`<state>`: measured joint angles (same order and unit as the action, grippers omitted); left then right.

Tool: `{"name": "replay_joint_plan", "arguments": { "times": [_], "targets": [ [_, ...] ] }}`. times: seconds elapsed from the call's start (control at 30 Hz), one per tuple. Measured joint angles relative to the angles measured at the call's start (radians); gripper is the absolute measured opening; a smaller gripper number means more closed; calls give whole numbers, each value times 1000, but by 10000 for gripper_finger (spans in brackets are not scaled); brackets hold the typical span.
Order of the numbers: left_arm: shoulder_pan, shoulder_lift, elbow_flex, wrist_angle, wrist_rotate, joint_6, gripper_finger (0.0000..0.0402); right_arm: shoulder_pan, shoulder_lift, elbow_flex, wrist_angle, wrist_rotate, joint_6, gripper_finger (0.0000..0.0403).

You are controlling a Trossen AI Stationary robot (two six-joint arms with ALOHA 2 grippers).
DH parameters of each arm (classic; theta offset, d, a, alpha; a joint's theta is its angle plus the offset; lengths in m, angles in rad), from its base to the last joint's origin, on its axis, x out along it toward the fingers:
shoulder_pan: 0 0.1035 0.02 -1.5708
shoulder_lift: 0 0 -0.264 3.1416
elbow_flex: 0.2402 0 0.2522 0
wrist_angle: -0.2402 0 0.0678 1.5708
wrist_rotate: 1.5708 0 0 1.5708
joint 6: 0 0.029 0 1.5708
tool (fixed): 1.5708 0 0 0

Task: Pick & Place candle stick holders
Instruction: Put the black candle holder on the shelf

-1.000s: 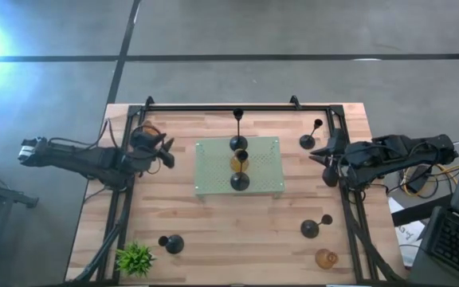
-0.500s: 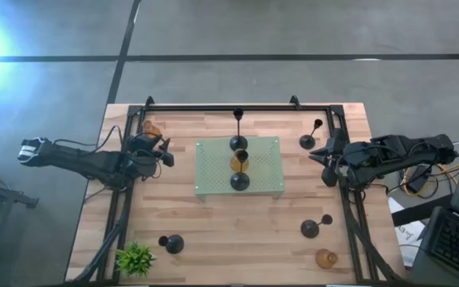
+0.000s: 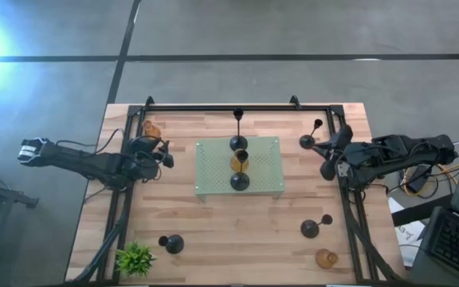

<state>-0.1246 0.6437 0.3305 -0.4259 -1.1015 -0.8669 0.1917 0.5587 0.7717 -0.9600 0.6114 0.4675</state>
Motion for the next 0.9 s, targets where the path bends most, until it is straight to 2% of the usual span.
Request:
{"name": "replay_joint_plan", "arguments": {
  "times": [0.17, 0.37, 0.5, 0.63, 0.73, 0.9],
  "targets": [
    [9, 0, 0, 0, 0, -22, 170, 0, 0, 1, -2, 42, 33, 52],
    [36, 0, 0, -1, 0, -26, 170, 0, 0, 1, -3, 157, 79, 52],
    [46, 0, 0, 2, -1, -26, 170, 0, 0, 3, -37, 227, 199, 52],
    [56, 0, 0, 36, -49, -23, 170, -14, 3, 3, -133, 251, 361, 52],
    [64, 0, 0, 75, -83, 24, 170, -31, 19, 3, -180, 244, 358, 52],
    [83, 0, 0, 114, -86, 131, 170, -49, 68, 3, -142, 212, 249, 52]
  ]
}}
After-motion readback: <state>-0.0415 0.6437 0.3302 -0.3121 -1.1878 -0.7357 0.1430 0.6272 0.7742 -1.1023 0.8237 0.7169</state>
